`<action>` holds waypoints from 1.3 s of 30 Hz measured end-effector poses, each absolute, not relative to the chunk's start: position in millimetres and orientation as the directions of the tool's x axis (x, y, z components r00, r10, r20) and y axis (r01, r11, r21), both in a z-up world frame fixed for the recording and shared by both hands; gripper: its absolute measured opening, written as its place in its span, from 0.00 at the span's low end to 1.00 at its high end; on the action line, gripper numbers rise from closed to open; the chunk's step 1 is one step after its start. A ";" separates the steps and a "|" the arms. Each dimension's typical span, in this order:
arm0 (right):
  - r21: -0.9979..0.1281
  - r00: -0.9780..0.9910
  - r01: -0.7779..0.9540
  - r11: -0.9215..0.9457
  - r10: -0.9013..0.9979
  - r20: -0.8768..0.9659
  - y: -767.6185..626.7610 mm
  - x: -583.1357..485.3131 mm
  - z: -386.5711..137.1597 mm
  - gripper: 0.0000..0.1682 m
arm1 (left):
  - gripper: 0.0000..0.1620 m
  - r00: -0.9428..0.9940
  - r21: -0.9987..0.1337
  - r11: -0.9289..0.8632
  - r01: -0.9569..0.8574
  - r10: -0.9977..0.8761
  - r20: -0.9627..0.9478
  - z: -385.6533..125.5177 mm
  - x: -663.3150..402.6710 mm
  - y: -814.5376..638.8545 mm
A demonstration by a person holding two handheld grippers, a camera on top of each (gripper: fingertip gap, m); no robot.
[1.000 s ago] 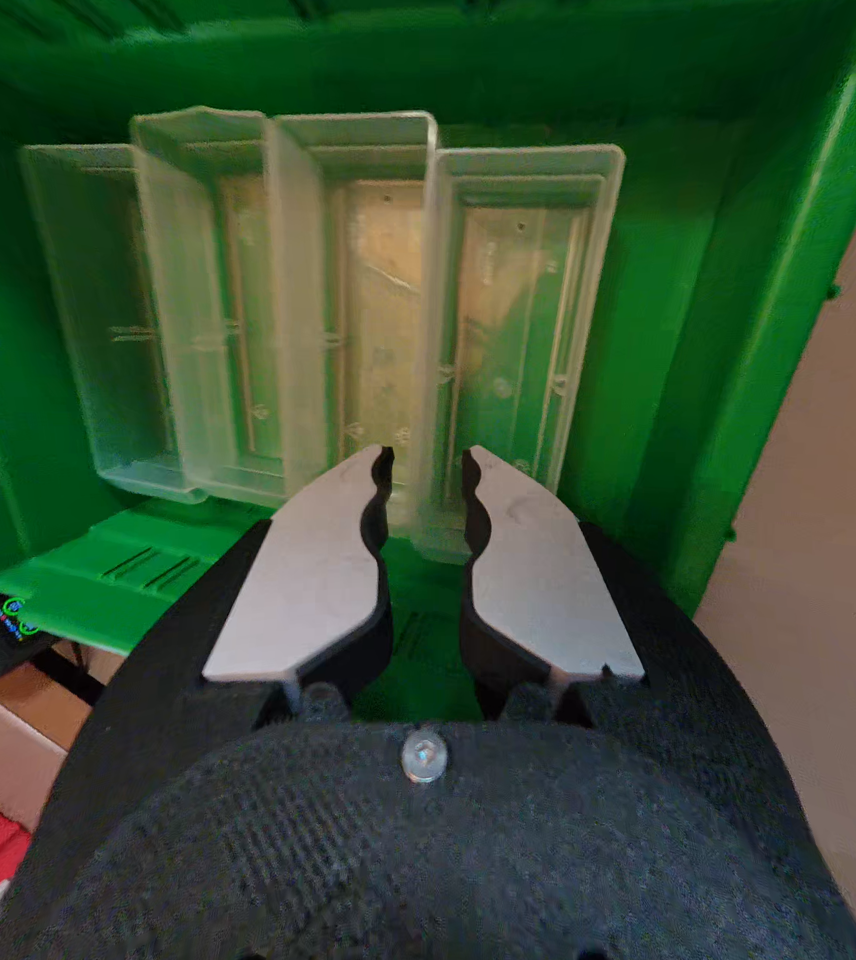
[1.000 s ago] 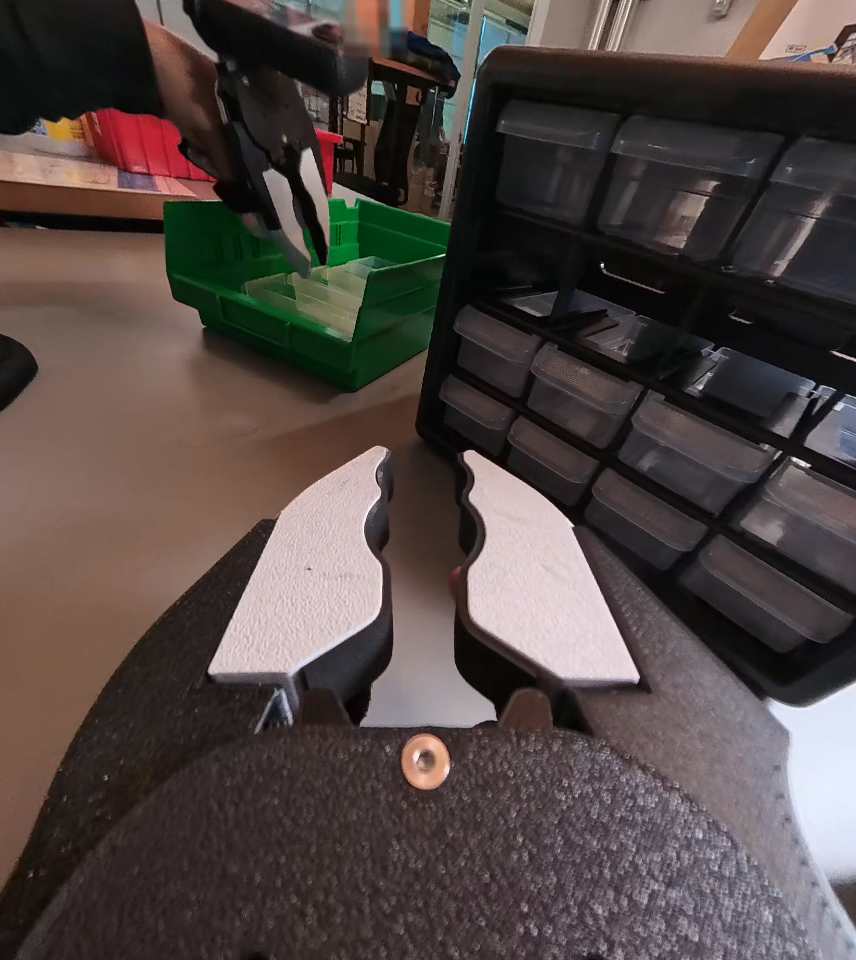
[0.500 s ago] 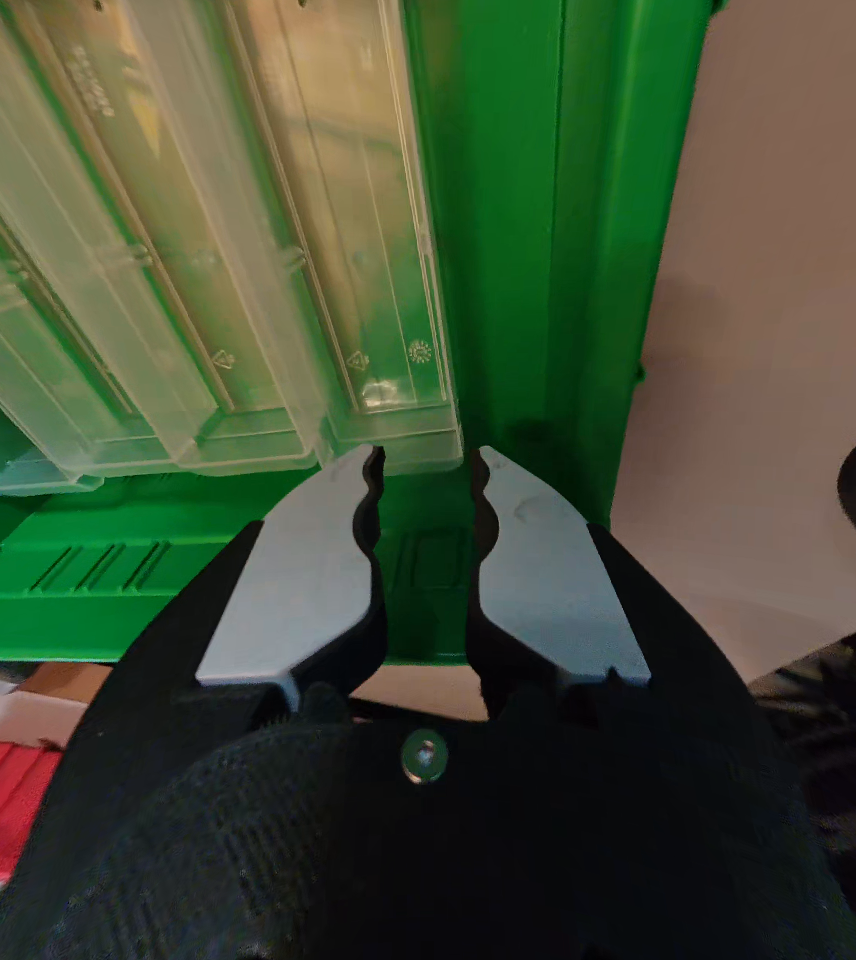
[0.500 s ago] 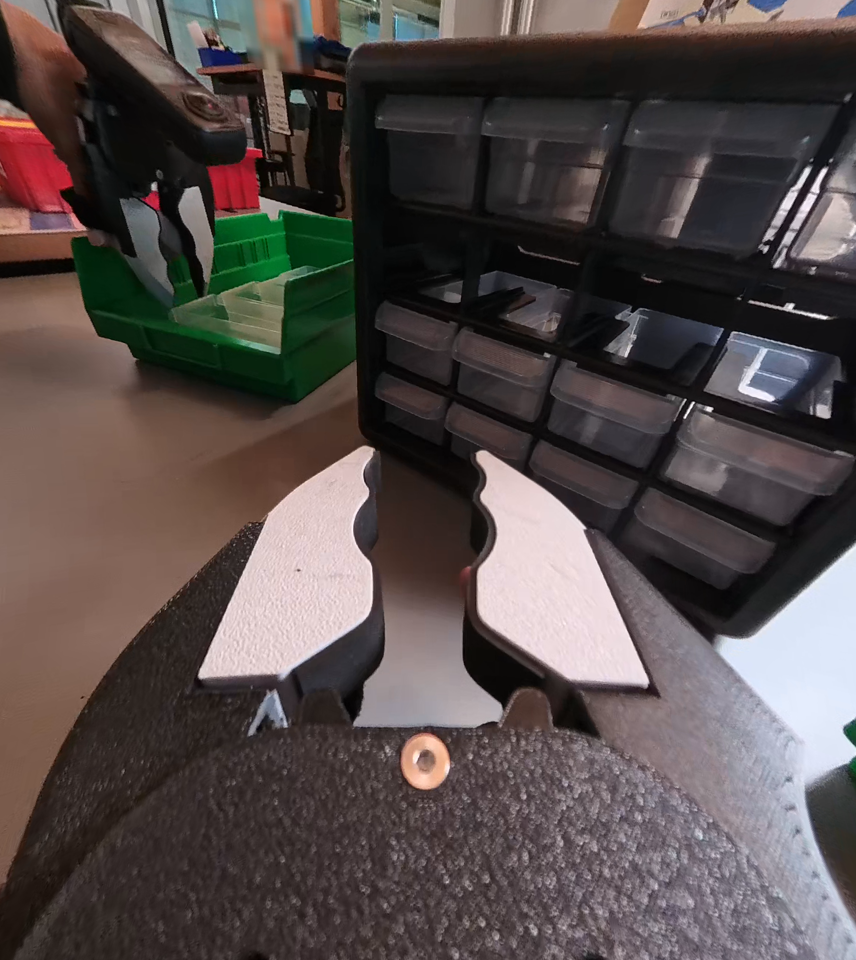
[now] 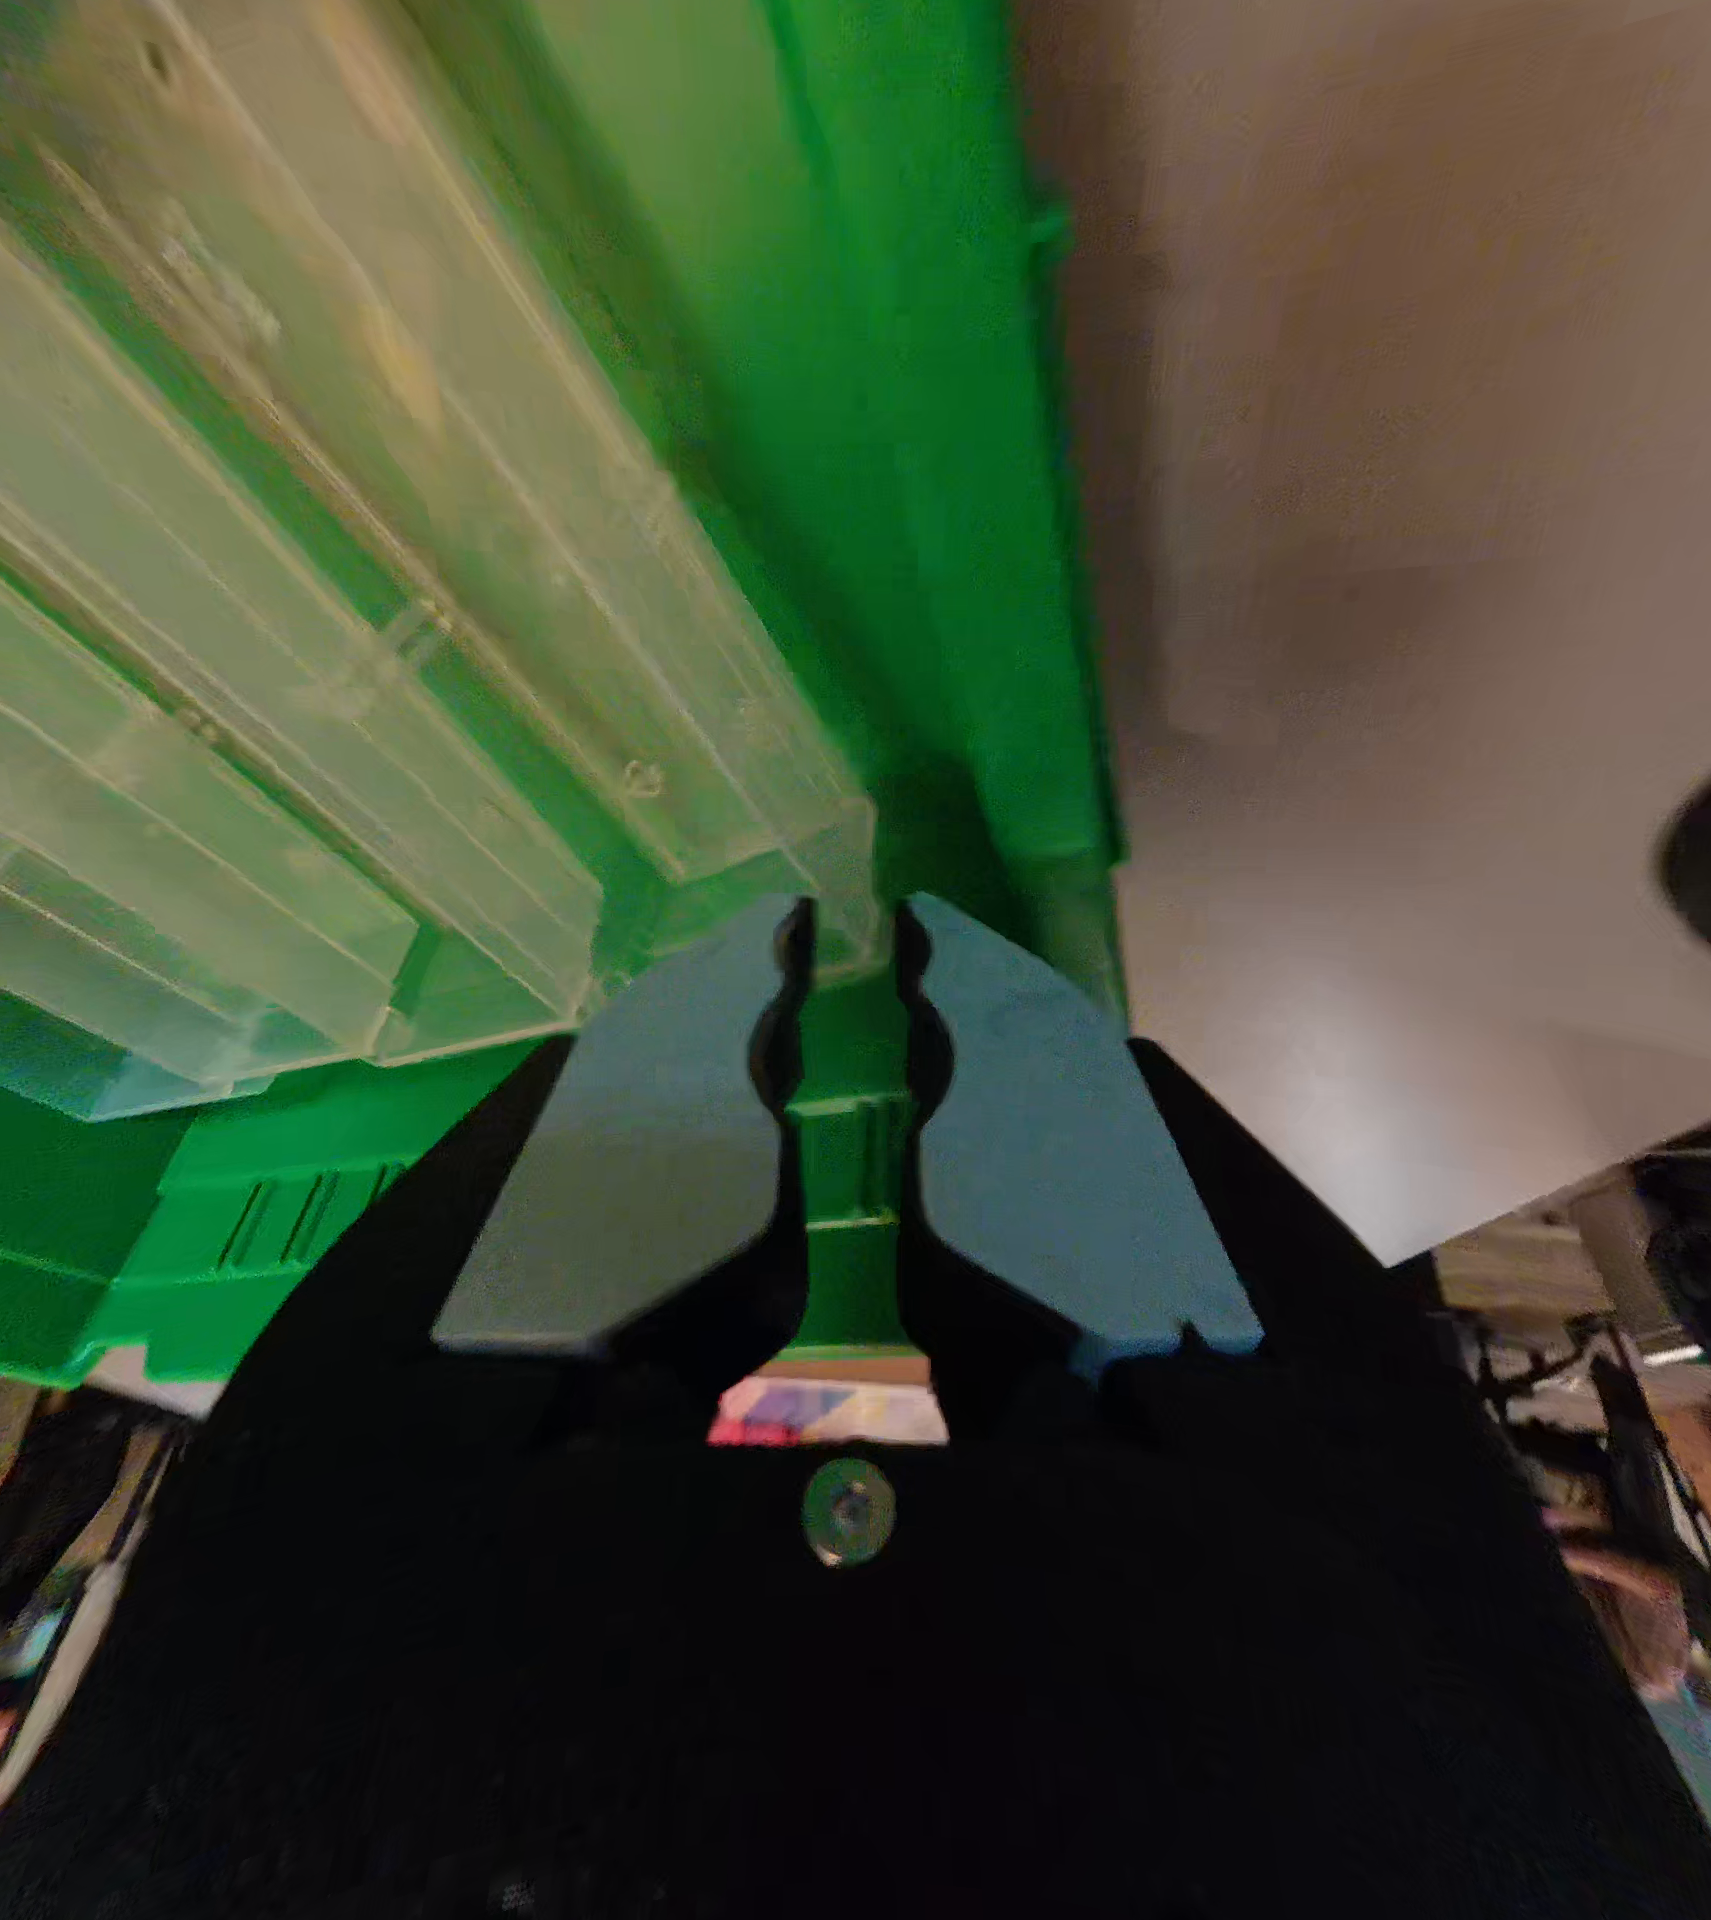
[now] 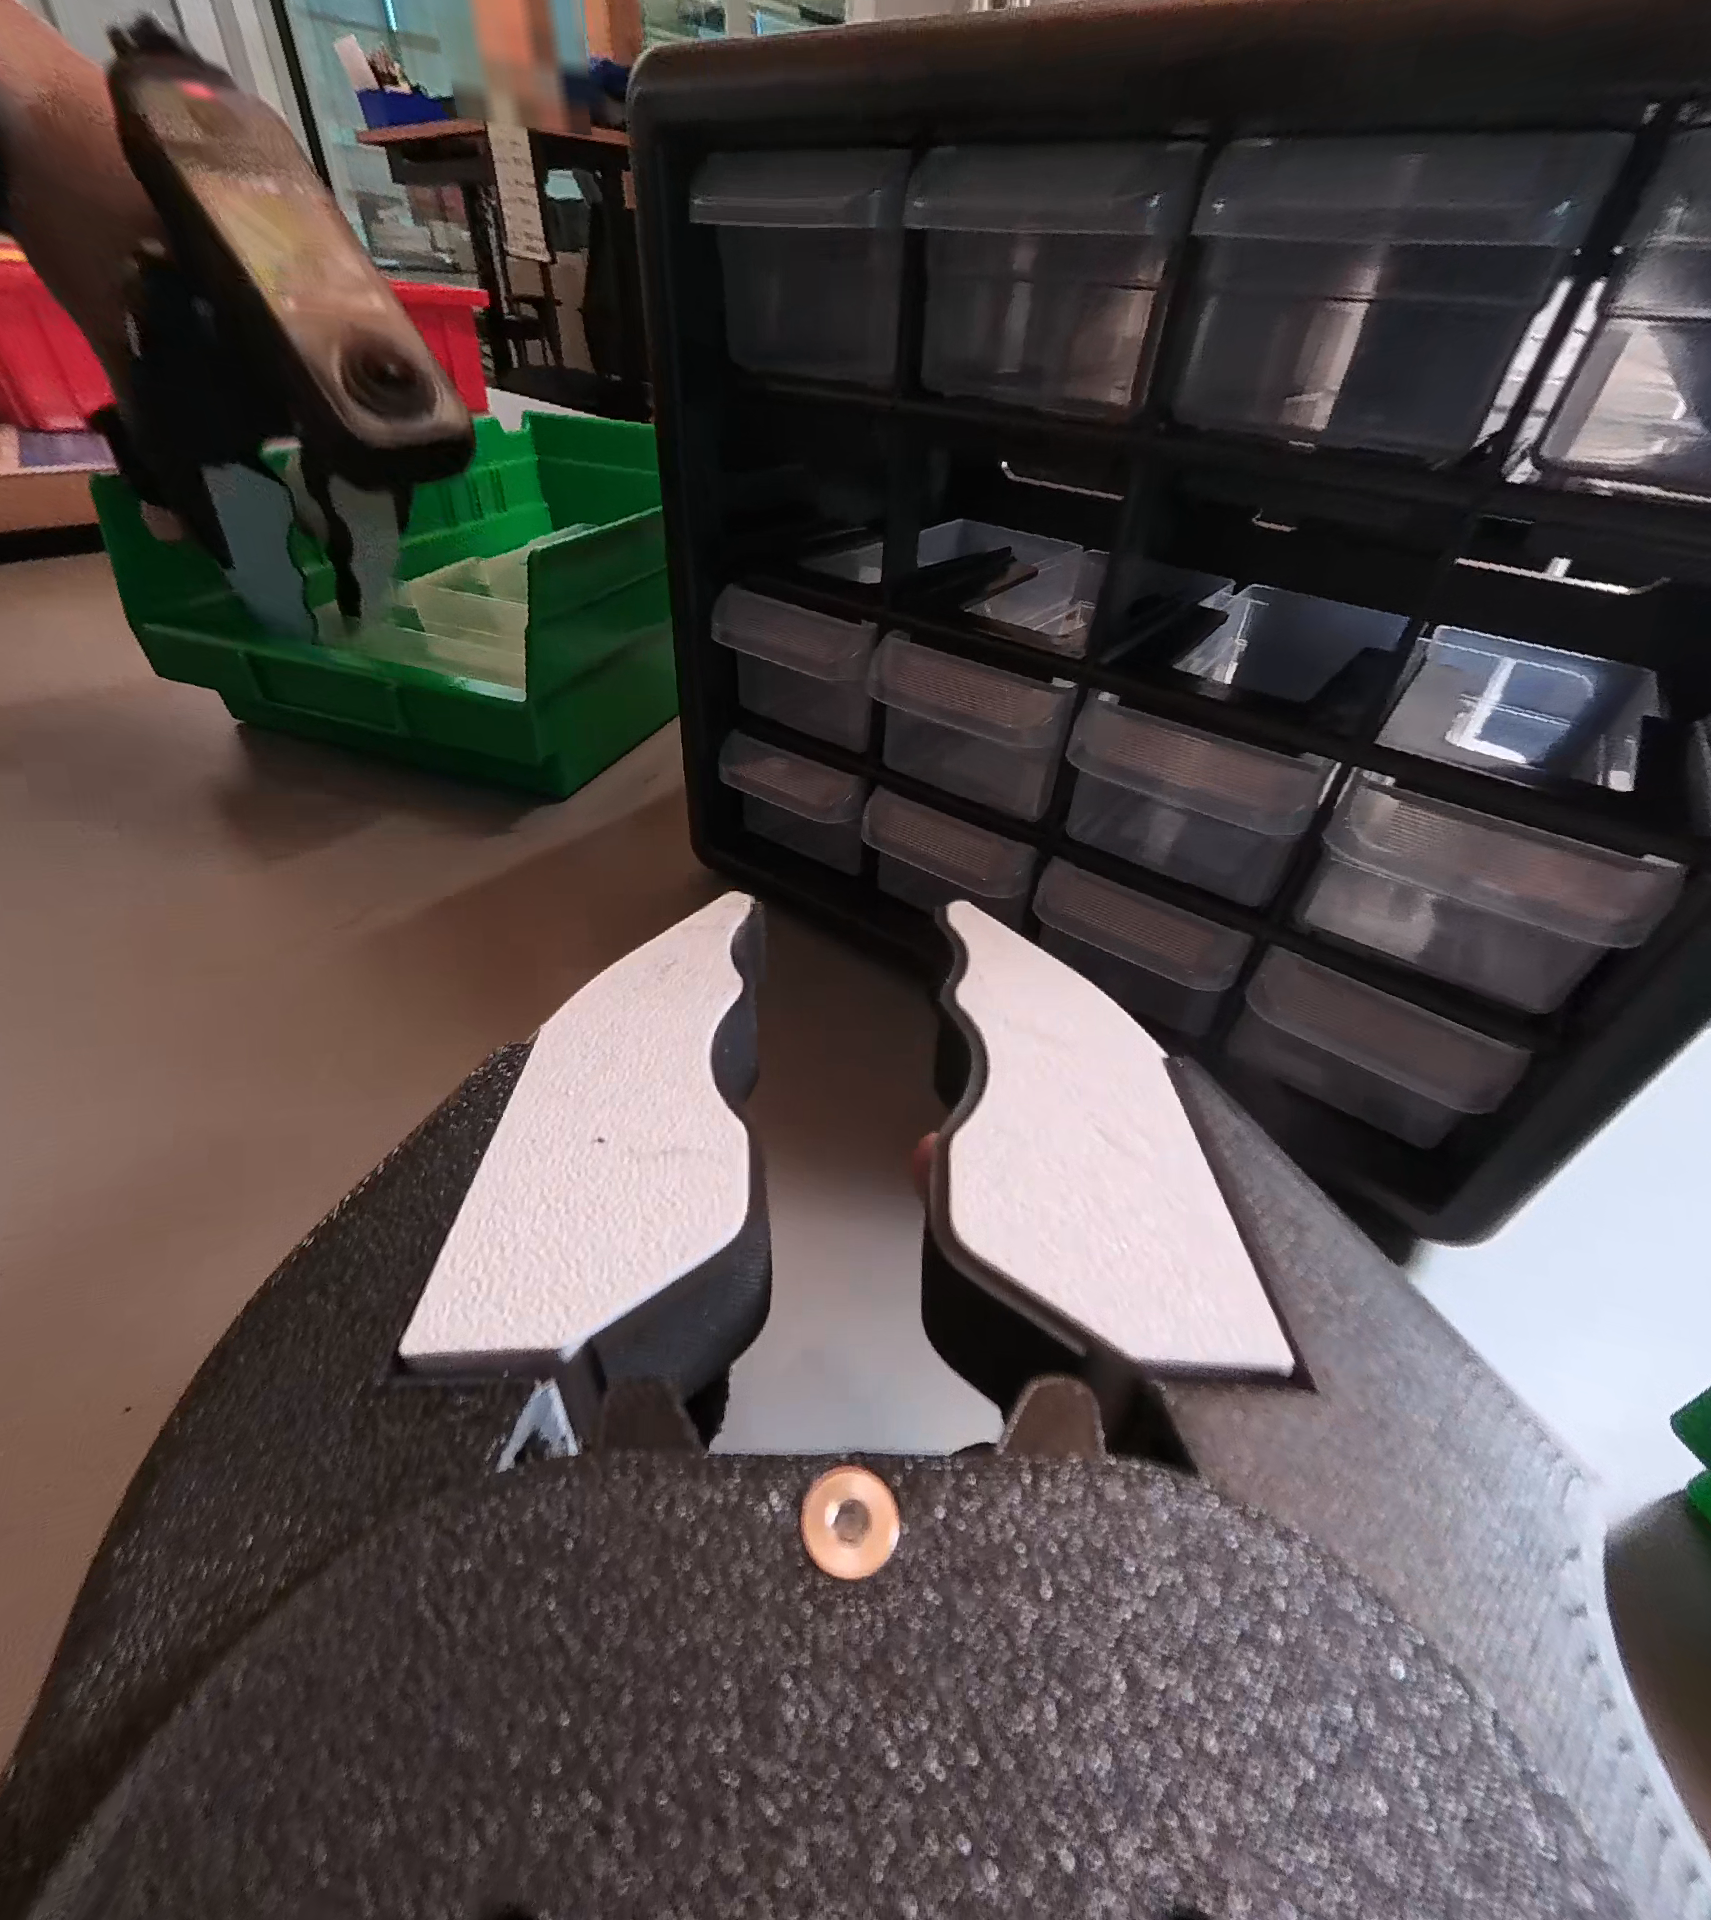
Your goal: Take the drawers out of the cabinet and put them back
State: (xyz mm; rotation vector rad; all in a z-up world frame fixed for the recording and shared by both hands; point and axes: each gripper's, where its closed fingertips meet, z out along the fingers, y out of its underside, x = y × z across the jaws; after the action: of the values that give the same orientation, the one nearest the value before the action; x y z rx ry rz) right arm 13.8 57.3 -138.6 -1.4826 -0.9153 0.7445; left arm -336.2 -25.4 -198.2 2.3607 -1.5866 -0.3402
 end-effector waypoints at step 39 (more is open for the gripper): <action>-0.735 0.323 0.583 -0.348 0.928 -0.183 190.8 74.5 -24.4 0.34 | 0.25 0.456 -0.340 -0.367 -0.866 -0.859 -0.234 -153.9 -243.2 -27.6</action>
State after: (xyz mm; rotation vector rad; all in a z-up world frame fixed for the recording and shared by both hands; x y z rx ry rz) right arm 74.5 190.8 -24.4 -2.0397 -1.3260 0.8146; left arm -243.2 -27.6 -153.9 3.0157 -1.9030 -0.0305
